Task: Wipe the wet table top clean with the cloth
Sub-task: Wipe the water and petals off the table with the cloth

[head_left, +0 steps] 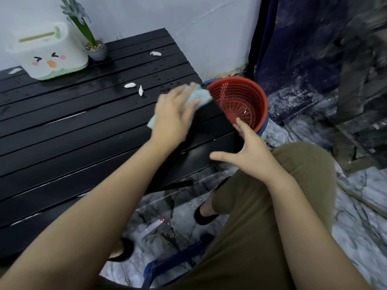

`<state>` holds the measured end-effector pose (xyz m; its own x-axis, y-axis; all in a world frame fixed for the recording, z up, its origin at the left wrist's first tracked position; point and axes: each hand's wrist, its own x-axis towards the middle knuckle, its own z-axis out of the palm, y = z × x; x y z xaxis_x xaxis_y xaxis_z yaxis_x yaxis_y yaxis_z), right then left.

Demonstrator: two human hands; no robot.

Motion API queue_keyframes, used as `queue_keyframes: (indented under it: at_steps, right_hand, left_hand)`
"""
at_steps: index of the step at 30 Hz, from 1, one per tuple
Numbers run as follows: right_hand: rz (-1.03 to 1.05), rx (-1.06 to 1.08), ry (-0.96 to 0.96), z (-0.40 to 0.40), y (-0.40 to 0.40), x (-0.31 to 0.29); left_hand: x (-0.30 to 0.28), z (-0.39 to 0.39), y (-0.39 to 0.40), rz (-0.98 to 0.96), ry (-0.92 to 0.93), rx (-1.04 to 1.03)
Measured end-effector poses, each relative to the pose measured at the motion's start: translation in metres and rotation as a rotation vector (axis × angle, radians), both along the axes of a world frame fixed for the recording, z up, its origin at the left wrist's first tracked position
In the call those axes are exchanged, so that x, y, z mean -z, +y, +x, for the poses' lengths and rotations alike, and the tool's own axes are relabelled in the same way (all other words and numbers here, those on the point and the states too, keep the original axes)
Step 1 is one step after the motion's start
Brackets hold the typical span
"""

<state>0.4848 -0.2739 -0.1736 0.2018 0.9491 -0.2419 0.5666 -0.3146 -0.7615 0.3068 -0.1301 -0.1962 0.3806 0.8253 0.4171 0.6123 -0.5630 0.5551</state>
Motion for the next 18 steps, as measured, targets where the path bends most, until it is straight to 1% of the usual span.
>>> queue_keyframes:
  at_steps: [2,4,6,8,10,11,13,15,18]
  right_hand:
    - [-0.018,-0.014,-0.043,-0.003,0.011,-0.003]
    - [-0.029,-0.027,-0.097,-0.007,0.024,-0.004]
    - [-0.035,-0.040,-0.127,-0.010,0.037,-0.004]
    - [-0.051,-0.047,-0.154,-0.015,0.047,-0.003]
    - [-0.067,-0.058,-0.212,-0.022,0.056,-0.002]
    - [-0.075,-0.063,-0.253,-0.026,0.058,-0.001]
    - [-0.092,-0.065,-0.333,-0.033,0.061,-0.001]
    - [-0.110,-0.064,-0.393,-0.037,0.062,-0.001]
    - [-0.141,-0.086,-0.457,-0.041,0.064,0.001]
  left_hand:
    - [-0.008,-0.044,0.019,0.008,-0.029,-0.162]
    - [-0.014,-0.093,0.039,-0.064,-0.029,-0.398]
    - [-0.018,-0.138,0.059,-0.136,0.004,-0.635]
    - [-0.017,-0.169,0.070,-0.235,0.090,-0.788]
    - [-0.006,-0.180,0.070,-0.382,0.229,-0.832]
    - [0.005,-0.182,0.067,-0.406,0.317,-0.821]
    - [0.025,-0.182,0.062,-0.357,0.446,-0.799]
    - [0.032,-0.179,0.066,-0.311,0.444,-0.806]
    - [0.030,-0.167,0.078,-0.317,0.409,-0.848]
